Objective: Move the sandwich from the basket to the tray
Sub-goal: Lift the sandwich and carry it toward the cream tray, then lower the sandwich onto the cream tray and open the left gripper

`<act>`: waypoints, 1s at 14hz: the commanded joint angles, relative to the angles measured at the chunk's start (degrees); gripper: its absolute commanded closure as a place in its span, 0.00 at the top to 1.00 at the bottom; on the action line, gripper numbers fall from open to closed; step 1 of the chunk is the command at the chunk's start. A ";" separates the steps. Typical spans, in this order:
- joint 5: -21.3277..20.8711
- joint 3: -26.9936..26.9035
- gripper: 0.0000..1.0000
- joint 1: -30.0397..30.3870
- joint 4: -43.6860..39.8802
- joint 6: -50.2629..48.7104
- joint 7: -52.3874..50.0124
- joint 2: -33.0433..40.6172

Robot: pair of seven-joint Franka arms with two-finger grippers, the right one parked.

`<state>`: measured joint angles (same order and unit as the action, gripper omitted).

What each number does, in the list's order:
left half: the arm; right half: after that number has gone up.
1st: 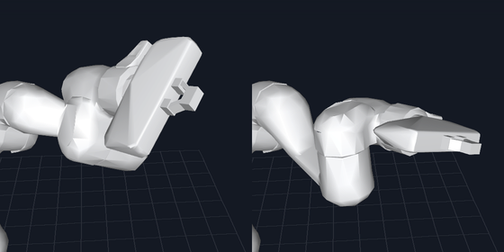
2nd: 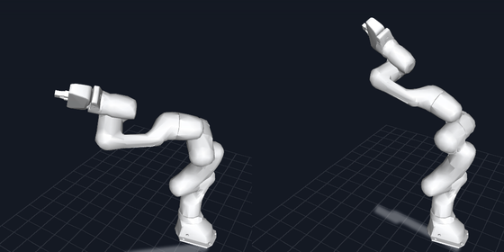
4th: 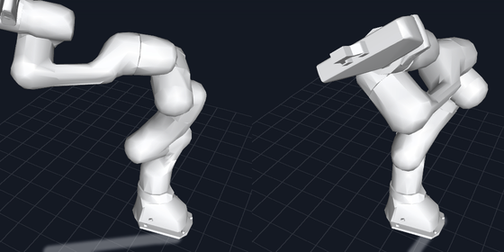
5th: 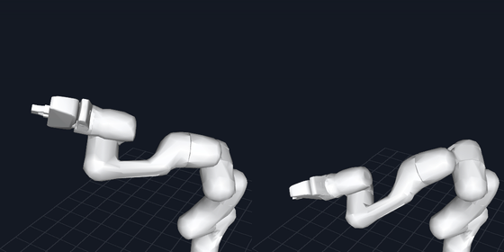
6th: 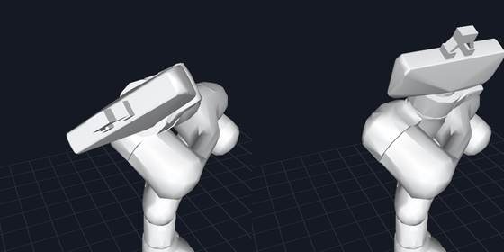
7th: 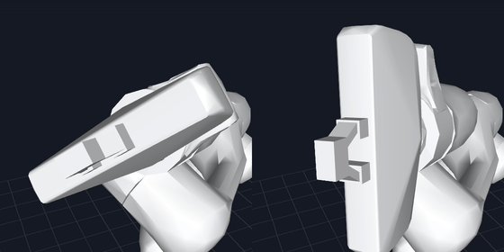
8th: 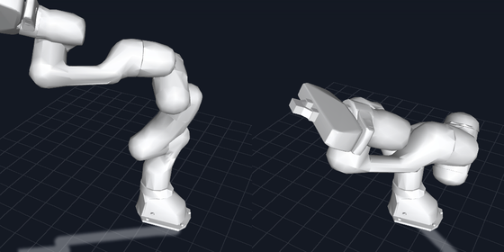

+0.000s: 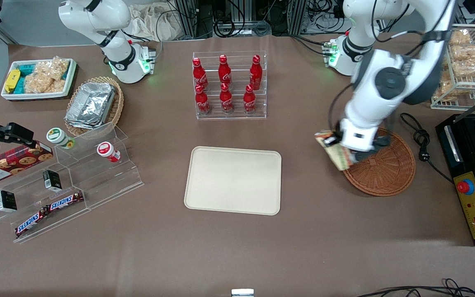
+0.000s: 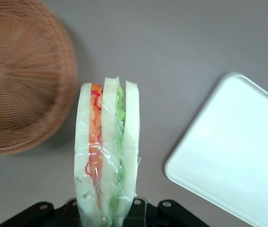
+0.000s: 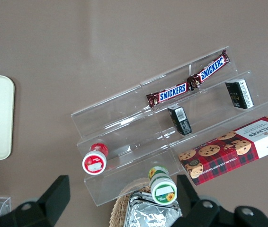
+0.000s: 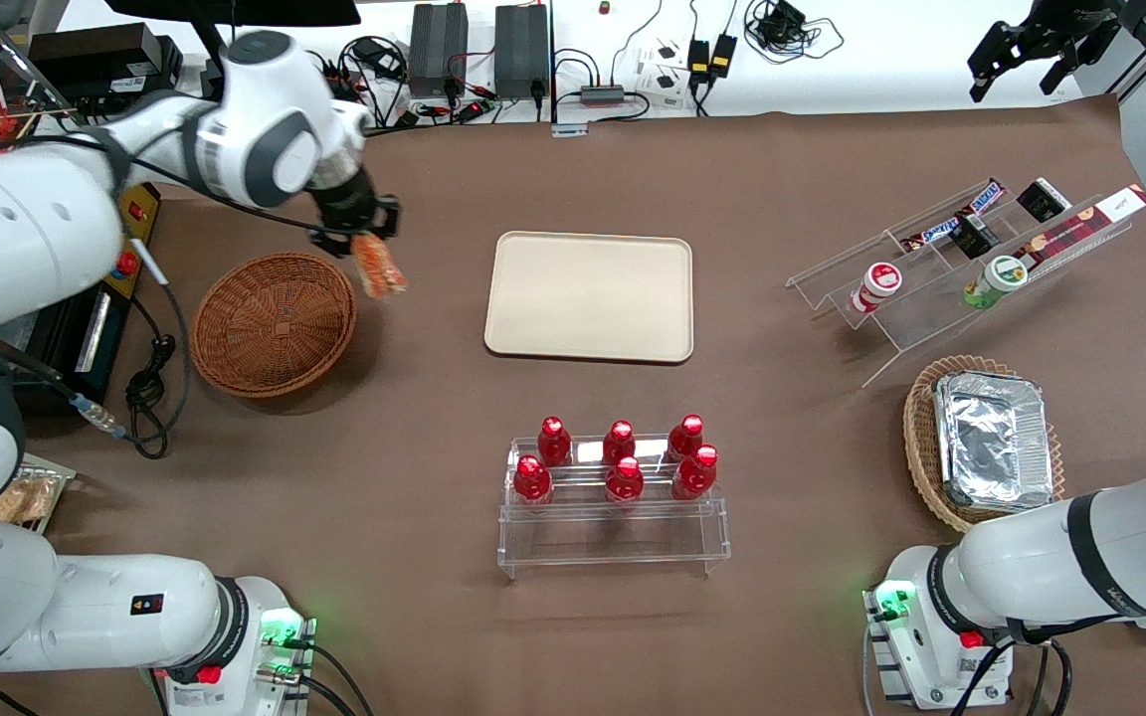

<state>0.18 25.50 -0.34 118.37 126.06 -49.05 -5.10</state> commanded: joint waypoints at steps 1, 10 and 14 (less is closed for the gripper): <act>-5.42 3.41 0.00 -3.07 -3.66 6.71 3.35 -8.84; -22.14 3.16 0.40 -9.76 -16.23 17.02 2.56 -31.98; -24.00 3.16 0.99 -9.77 -17.56 17.02 -0.33 -33.40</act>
<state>-22.50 29.00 -9.30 102.49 143.36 -47.21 -38.10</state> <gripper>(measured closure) 0.511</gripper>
